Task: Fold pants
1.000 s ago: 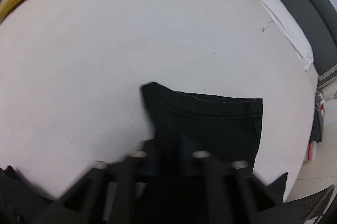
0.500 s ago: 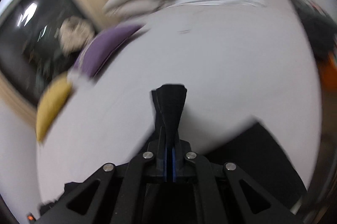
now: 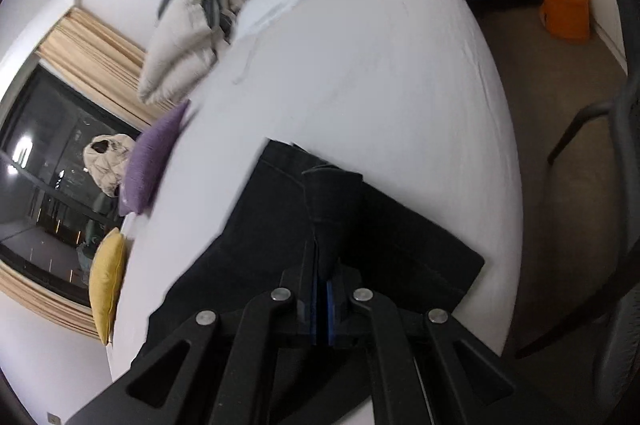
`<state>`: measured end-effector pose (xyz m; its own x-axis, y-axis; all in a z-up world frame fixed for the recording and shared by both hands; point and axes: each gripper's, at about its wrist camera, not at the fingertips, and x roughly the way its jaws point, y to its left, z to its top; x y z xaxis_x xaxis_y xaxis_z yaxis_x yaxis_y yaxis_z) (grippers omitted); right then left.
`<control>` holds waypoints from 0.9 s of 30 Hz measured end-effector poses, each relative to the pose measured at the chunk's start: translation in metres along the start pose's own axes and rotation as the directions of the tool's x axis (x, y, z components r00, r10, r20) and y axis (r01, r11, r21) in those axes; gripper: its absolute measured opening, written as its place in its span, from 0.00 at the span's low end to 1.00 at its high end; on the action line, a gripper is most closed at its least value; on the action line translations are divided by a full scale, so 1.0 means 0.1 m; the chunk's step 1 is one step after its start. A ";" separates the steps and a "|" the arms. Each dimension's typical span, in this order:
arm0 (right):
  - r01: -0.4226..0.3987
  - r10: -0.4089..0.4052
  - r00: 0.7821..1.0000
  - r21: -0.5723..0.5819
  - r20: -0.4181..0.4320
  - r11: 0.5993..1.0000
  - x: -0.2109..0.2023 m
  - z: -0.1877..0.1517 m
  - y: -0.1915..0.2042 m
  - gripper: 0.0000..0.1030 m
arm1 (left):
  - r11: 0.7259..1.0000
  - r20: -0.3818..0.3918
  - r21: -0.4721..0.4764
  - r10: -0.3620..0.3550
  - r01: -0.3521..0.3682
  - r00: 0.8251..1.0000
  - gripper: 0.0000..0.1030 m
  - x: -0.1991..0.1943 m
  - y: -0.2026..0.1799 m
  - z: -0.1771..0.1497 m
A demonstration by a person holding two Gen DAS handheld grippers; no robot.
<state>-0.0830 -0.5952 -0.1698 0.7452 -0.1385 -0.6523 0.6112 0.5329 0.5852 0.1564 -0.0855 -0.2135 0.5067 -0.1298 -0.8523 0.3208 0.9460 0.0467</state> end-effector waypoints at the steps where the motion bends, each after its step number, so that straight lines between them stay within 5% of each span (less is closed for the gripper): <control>1: 0.001 -0.001 1.000 -0.007 0.009 1.000 -0.06 -0.01 0.00 0.02 | 1.000 0.002 0.001 0.001 -0.001 1.000 0.18 0.00 0.00 0.01; 7: 0.051 -0.044 0.995 0.081 -0.090 0.995 0.15 -0.15 -0.37 0.00 | 1.000 0.010 0.012 0.004 -0.004 1.000 0.18 0.00 -0.01 -0.01; 15: 0.047 -0.043 0.998 0.099 -0.040 0.994 -0.05 -0.08 -0.37 0.02 | 0.999 0.018 0.036 0.003 -0.004 1.000 0.18 -0.03 -0.05 -0.06; 18: 0.072 -0.057 0.991 0.122 -0.121 0.990 0.12 -0.11 -0.48 0.02 | 0.999 0.027 0.035 0.008 -0.009 1.000 0.18 -0.05 -0.07 -0.07; 20: 0.102 -0.088 0.991 0.140 -0.100 0.985 0.02 -0.08 -0.46 0.07 | 1.000 0.022 0.018 0.012 -0.012 1.000 0.18 -0.09 -0.05 -0.07; 21: 0.149 -0.138 0.987 0.132 -0.088 0.980 -0.05 -0.06 -0.42 0.20 | 1.000 0.014 0.003 0.012 -0.012 1.000 0.18 -0.12 -0.03 -0.05; 23: 0.305 -0.308 0.951 0.114 0.012 0.946 -0.32 0.05 -0.31 0.25 | 1.000 0.020 -0.018 0.003 -0.003 1.000 0.18 -0.23 -0.03 -0.02; 27: 0.239 -0.240 0.961 0.022 0.140 0.971 -0.56 0.28 0.08 0.36 | 0.998 0.114 -0.034 -0.053 0.057 0.992 0.18 -0.46 -0.14 0.19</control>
<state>-0.1125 -0.6060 -0.1149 0.6068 -0.3779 -0.6993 0.7774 0.4659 0.4227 0.1434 -0.0987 -0.1652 0.5772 -0.2128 -0.7884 0.3220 0.9465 -0.0198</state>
